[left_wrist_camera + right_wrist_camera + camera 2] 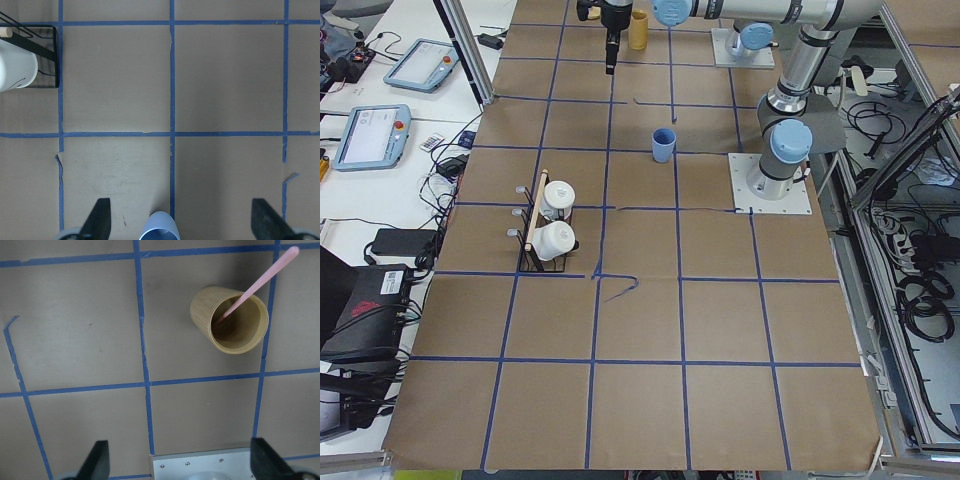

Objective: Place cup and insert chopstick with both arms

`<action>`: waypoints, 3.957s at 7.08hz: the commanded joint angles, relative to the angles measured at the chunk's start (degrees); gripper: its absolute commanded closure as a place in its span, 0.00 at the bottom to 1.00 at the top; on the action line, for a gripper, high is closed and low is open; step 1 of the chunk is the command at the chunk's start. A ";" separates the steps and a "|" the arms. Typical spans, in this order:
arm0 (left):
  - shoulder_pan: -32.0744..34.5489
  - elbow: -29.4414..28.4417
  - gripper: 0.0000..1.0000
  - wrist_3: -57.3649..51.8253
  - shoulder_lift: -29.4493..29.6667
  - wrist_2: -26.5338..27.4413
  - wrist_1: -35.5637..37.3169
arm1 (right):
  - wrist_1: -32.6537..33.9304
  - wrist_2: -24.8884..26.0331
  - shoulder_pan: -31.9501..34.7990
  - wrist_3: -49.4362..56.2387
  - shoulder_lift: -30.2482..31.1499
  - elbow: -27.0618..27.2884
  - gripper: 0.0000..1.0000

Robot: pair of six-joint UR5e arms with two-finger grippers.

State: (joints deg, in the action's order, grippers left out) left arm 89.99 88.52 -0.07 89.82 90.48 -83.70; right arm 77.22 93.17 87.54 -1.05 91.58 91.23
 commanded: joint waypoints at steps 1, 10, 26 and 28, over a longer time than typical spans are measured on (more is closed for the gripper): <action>0.01 -0.10 0.00 0.15 0.27 -0.39 0.03 | 0.03 -0.10 0.00 -0.09 0.00 0.00 0.00; 0.36 -0.11 0.00 4.38 -0.26 -0.39 -5.86 | 0.38 -0.01 0.00 -0.18 0.00 0.09 0.00; -12.56 32.82 0.04 -12.12 -5.28 -2.23 10.00 | 23.38 11.45 -1.22 1.66 -0.62 4.19 0.09; -12.38 36.63 0.02 -11.79 -4.13 -1.72 12.07 | 37.74 11.42 -3.86 -1.12 -0.27 14.10 0.01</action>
State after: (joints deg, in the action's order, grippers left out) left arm 77.56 123.00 -12.25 85.01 88.53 -72.85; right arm 105.95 103.86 85.11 -0.55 91.08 99.36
